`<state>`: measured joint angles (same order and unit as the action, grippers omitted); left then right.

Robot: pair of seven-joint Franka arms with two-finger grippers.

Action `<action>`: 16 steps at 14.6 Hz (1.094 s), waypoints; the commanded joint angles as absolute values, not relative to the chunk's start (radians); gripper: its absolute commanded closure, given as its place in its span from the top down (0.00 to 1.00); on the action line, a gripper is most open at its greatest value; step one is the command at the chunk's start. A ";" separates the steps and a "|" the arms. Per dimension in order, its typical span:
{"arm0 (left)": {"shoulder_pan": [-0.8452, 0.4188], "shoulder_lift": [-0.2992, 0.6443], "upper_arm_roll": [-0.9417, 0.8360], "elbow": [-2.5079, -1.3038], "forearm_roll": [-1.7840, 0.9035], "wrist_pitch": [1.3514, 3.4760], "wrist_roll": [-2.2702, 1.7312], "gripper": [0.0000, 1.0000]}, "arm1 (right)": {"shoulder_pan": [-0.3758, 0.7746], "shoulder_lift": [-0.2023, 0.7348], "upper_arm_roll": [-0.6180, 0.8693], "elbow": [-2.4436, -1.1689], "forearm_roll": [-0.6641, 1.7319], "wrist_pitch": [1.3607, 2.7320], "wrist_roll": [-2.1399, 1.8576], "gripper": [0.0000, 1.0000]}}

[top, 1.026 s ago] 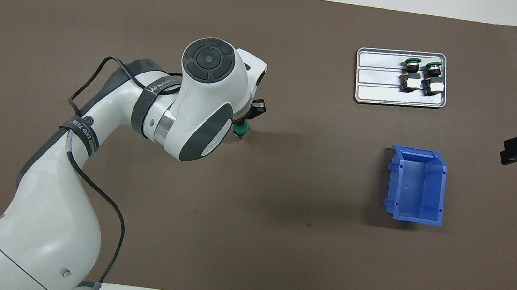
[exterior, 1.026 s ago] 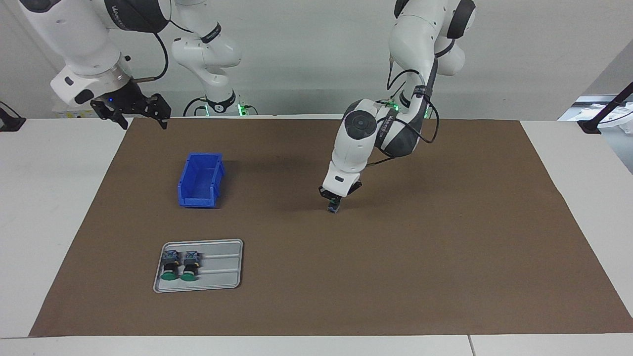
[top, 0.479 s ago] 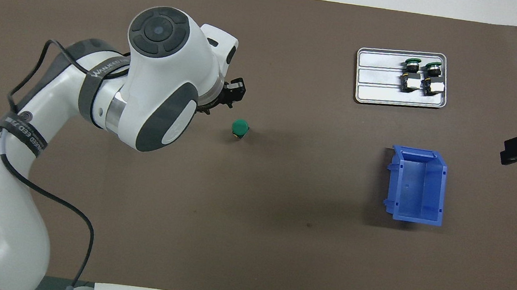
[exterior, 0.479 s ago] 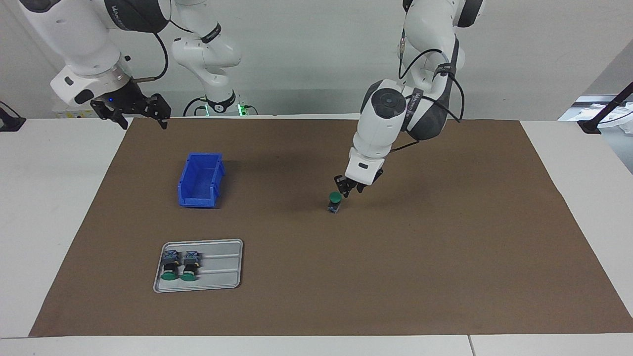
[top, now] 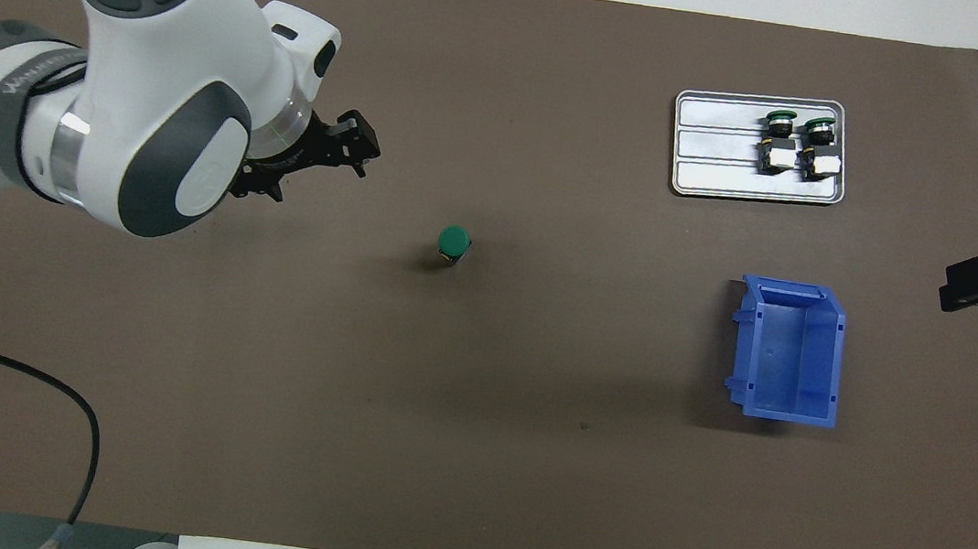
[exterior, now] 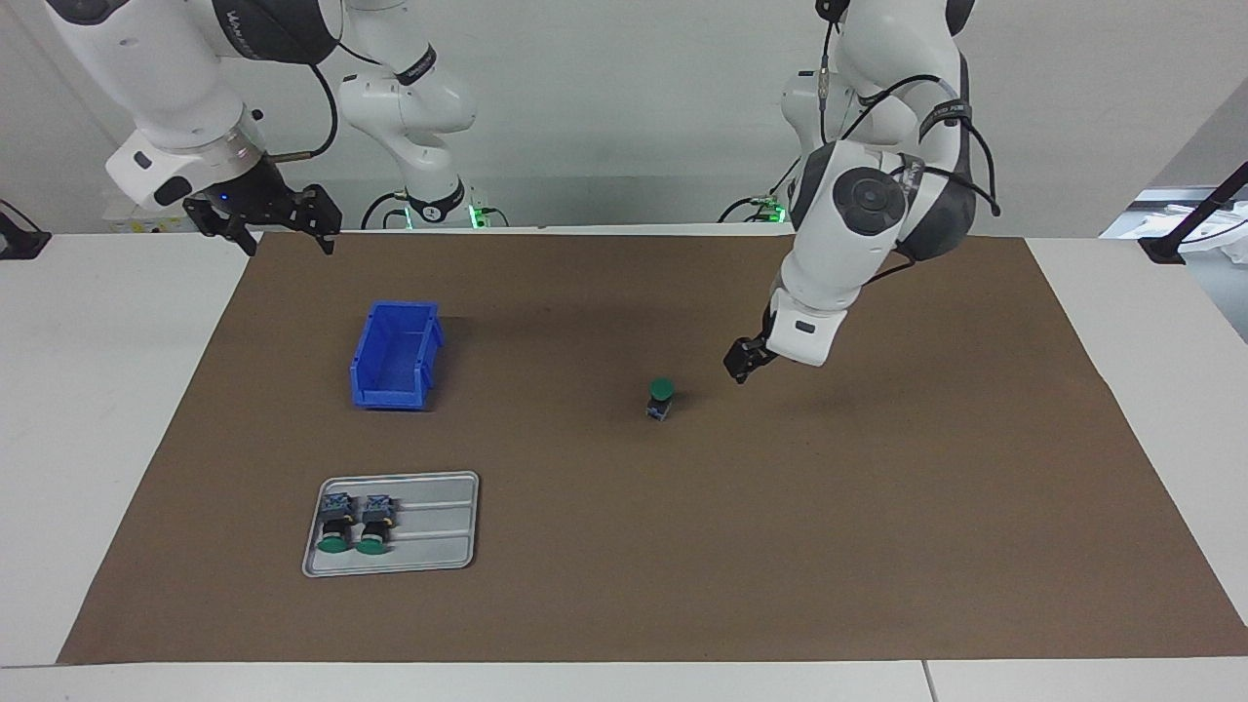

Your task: Place and press button with both arms

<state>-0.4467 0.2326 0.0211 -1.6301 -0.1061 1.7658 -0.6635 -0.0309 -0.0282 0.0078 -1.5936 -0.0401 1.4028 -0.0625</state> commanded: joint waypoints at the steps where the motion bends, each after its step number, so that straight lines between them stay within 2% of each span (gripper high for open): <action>1: -0.362 0.164 0.020 -1.674 -0.089 1.697 -0.531 1.00 | -0.015 -0.026 0.029 -1.586 0.056 1.448 -0.043 0.99; 3: -0.298 0.121 0.018 -1.690 -0.061 1.661 -0.432 1.00 | 0.061 0.009 0.038 -1.583 0.080 1.489 0.117 0.99; 7: -0.160 0.009 0.018 -1.755 -0.049 1.620 -0.237 1.00 | 0.239 0.164 0.040 -1.476 0.071 1.522 0.456 0.99; 12: -0.066 -0.066 0.018 -1.750 -0.012 1.511 -0.112 1.00 | 0.474 0.484 0.041 -1.186 0.071 1.627 0.979 0.99; 14: -0.049 -0.093 0.020 -1.750 -0.009 1.476 -0.068 1.00 | 0.546 0.543 0.041 -1.186 0.068 1.722 1.106 0.99; 16: -0.022 -0.107 0.018 -1.743 -0.009 1.453 -0.048 1.00 | 0.584 0.548 0.041 -1.288 0.066 1.859 1.124 0.99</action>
